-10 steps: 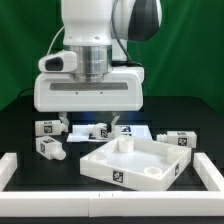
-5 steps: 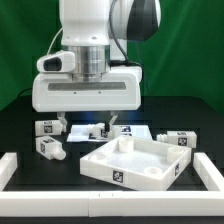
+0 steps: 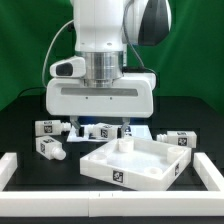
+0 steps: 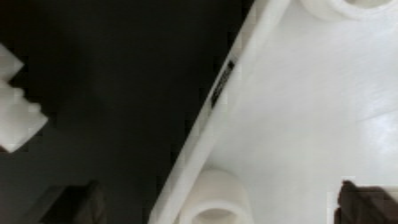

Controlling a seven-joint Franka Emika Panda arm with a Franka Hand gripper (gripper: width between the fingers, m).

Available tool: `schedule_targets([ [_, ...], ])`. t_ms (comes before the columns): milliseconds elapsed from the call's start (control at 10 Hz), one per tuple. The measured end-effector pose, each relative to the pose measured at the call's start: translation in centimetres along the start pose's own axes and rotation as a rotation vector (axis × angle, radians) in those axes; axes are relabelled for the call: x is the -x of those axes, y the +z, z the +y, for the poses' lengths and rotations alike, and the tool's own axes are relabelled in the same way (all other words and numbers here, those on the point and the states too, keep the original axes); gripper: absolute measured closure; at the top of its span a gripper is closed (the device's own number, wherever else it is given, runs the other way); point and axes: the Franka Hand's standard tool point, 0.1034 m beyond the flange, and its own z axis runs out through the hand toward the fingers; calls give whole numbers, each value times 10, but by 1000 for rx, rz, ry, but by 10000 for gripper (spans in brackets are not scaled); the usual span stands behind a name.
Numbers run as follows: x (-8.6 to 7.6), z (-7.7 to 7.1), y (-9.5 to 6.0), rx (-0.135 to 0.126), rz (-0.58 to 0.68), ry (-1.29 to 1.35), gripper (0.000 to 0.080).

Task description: Assemble one leg

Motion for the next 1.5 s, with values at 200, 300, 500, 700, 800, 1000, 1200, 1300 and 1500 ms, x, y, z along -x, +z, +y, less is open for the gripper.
schedule_targets([
  [200, 3, 0, 9, 3, 1, -2, 150],
  [300, 5, 0, 16, 3, -2, 5, 150],
  [500, 11, 3, 30, 0, -17, 37, 150],
  [700, 17, 3, 41, 5, -18, 37, 150],
  [800, 16, 3, 40, 4, -17, 37, 150],
  [1000, 16, 3, 41, 5, -18, 36, 413],
  [1200, 16, 3, 41, 5, -18, 36, 600],
  [1300, 16, 3, 40, 5, -16, 37, 725],
  [1500, 15, 2, 40, 4, -15, 32, 741],
])
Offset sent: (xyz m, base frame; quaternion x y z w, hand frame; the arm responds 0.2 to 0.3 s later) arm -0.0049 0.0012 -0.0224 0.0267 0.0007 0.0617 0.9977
